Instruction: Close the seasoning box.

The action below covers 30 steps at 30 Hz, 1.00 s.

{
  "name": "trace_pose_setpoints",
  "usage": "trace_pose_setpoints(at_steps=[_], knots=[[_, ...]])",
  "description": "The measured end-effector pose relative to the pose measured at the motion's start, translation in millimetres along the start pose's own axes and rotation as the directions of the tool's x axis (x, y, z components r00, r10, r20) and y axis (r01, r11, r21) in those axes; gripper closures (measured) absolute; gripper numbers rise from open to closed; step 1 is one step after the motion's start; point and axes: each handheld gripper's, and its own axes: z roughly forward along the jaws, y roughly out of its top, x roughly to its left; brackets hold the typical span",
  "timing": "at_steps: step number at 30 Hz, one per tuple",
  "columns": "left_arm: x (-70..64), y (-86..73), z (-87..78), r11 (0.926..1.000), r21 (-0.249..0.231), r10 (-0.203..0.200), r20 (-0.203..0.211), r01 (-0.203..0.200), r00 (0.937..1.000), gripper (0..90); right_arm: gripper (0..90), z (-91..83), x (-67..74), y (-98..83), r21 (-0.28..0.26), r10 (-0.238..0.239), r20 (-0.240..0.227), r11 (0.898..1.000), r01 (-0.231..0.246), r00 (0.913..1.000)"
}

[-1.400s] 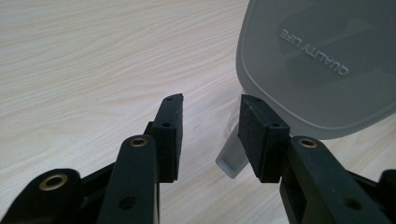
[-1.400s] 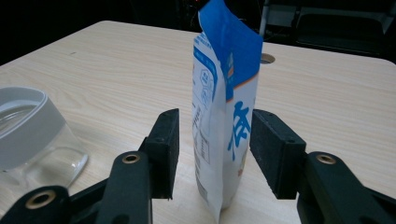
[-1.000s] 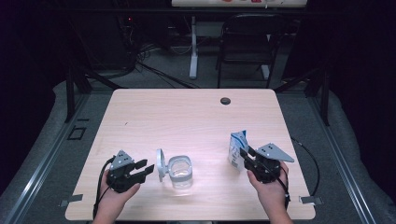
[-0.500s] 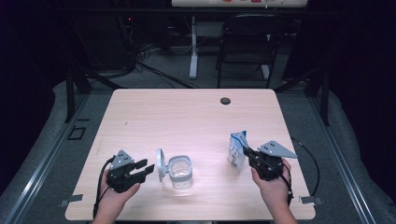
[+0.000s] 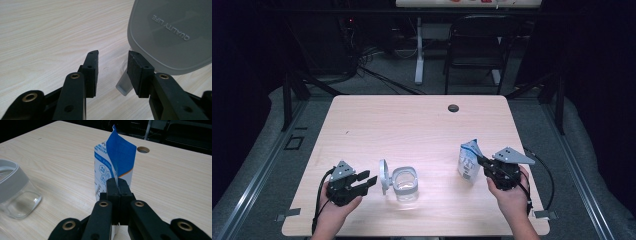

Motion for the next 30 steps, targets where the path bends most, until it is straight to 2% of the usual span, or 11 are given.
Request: trace_pose_setpoints(at_steps=[6, 11, 22, 28, 30], knots=[[-0.5, 0.1, 0.1, 1.0000, -0.008, -0.003, 0.001, 0.003, 1.0000, 61.7, 90.0, -0.1, -2.5, -0.3, 0.001, 0.004, -0.003, 1.000, -0.004, 1.0000], [0.2, 0.3, -0.7, 1.0000, -0.005, -0.007, -0.001, 0.007, 1.0000, 61.3, 87.0, 0.0, -4.1, -3.6, -0.027, 0.041, -0.017, 0.999, -0.041, 0.9990], [1.3, -0.6, 0.2, 0.9999, -0.010, -0.011, -0.005, 0.011, 0.9999, 60.5, 66.9, 6.7, -6.2, -15.7, 0.001, 0.082, -0.042, 0.997, -0.082, 0.9957], [2.0, -0.6, -0.1, 0.9999, -0.009, -0.014, -0.006, 0.014, 0.9999, 60.0, 51.5, 13.6, -8.8, -22.5, 0.015, 0.111, -0.064, 0.994, -0.111, 0.9917], [2.1, -0.6, -0.1, 0.9999, -0.010, -0.014, -0.007, 0.014, 0.9999, 59.9, 49.9, 16.0, -9.9, -25.1, 0.011, 0.120, -0.067, 0.993, -0.119, 0.9906]])
